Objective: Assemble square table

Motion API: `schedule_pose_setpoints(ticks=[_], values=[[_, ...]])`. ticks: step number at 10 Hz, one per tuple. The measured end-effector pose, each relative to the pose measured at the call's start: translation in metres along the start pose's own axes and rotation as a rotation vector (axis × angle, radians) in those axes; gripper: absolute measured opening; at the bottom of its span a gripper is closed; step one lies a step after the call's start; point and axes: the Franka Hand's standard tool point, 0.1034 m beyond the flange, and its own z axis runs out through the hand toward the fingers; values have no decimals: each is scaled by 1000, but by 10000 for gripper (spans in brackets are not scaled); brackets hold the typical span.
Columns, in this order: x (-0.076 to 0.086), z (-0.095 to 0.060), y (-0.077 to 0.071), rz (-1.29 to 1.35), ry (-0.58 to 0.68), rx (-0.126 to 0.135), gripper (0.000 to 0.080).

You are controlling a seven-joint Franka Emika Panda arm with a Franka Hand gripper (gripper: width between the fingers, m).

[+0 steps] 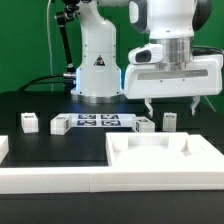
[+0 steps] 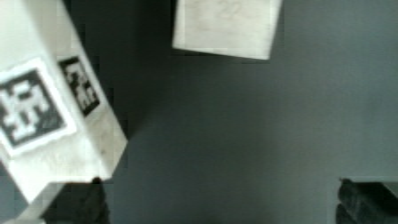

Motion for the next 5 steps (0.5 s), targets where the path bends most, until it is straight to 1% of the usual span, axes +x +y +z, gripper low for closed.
schedule_pose_setpoints(ticks=[1,2,3,5], values=[[-2,1,-1,54,1,5,649],[-7,3,-1,104,5,11,649],[-11,5,0,80,-1,7,649],[-11,5,3,28,-12,4,649]])
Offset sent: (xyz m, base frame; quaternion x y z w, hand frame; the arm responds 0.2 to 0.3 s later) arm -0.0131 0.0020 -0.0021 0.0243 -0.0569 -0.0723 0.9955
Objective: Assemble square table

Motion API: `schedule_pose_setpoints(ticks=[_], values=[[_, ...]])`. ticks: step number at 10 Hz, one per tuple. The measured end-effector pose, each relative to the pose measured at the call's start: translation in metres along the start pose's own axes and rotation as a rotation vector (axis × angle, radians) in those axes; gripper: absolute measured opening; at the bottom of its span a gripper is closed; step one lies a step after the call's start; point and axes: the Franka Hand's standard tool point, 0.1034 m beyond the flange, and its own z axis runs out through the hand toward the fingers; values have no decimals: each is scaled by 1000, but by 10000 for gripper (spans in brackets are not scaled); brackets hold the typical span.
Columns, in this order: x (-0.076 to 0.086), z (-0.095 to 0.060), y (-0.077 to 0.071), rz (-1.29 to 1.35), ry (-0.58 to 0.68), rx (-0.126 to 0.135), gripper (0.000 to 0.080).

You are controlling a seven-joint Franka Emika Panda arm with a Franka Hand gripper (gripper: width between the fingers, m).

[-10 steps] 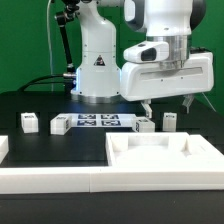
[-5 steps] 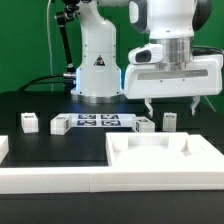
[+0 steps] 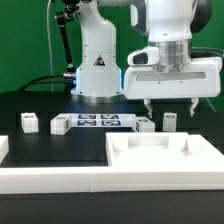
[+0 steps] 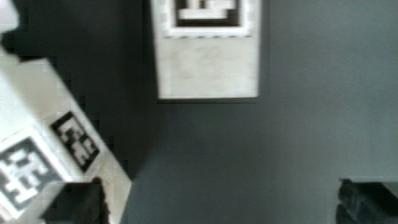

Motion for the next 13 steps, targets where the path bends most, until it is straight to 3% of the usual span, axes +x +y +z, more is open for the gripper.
schedule_pose_setpoints(ticks=[5,7,9,11,13], values=[[-3,0,9,-23,-302,-51,649],[0,-1,5,-9,-397,-55,649],[-8,2,2,-9,-530,-64,649],[-6,3,6,2,-647,-73,649],[-17,7,7,4,-748,-87,649]])
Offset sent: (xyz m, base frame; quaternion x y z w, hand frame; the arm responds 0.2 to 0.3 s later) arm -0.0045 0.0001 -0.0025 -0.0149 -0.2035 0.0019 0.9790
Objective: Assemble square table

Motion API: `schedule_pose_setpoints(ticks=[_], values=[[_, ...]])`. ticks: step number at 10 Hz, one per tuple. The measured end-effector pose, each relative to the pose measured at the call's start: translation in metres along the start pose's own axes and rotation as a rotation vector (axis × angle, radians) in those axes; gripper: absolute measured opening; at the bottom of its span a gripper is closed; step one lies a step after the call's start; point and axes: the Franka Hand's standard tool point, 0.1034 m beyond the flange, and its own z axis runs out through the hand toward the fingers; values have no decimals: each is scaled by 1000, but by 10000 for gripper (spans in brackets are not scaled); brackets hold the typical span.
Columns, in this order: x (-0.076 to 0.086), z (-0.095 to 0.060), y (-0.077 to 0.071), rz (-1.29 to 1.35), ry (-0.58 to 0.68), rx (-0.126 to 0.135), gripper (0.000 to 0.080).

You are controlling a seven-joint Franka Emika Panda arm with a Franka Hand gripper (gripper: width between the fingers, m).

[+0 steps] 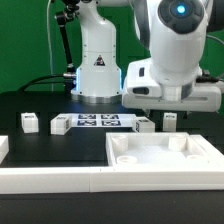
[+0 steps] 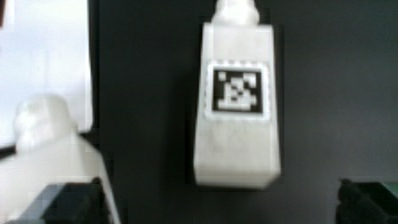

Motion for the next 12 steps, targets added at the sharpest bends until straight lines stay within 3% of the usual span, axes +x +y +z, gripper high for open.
schedule_pose_setpoints(ticks=[2,4,12], values=[[-6,12,-3,-4,-75,-18,649],[-6,16,-11,-15,-58,-24,649],[-1,32,-13,-18,-43,-30,649]])
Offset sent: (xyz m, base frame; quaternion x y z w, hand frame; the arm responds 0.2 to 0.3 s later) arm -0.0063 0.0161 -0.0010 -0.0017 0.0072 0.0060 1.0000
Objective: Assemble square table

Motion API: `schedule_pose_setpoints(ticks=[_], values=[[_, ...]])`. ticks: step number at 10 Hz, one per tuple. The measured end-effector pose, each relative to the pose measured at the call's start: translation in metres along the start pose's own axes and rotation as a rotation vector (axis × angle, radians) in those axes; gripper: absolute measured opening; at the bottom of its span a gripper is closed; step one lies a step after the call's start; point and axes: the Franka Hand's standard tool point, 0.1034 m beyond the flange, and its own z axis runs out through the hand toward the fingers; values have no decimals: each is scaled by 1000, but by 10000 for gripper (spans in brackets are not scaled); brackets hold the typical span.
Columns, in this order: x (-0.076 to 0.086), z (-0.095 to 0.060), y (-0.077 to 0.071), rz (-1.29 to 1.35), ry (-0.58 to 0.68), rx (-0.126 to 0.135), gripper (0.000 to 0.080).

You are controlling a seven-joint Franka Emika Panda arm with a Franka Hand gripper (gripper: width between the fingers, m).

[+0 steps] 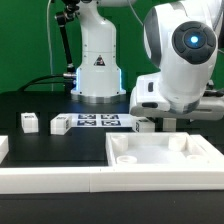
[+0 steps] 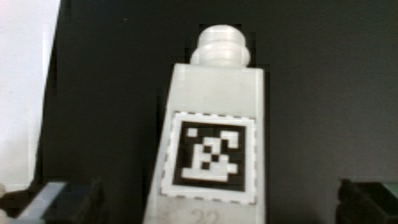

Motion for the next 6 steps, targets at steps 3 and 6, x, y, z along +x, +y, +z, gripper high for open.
schedule_pose_setpoints(ticks=[3,6], values=[[1,2,1,0,-4,0,534],[1,1,1,0,-3,0,290]])
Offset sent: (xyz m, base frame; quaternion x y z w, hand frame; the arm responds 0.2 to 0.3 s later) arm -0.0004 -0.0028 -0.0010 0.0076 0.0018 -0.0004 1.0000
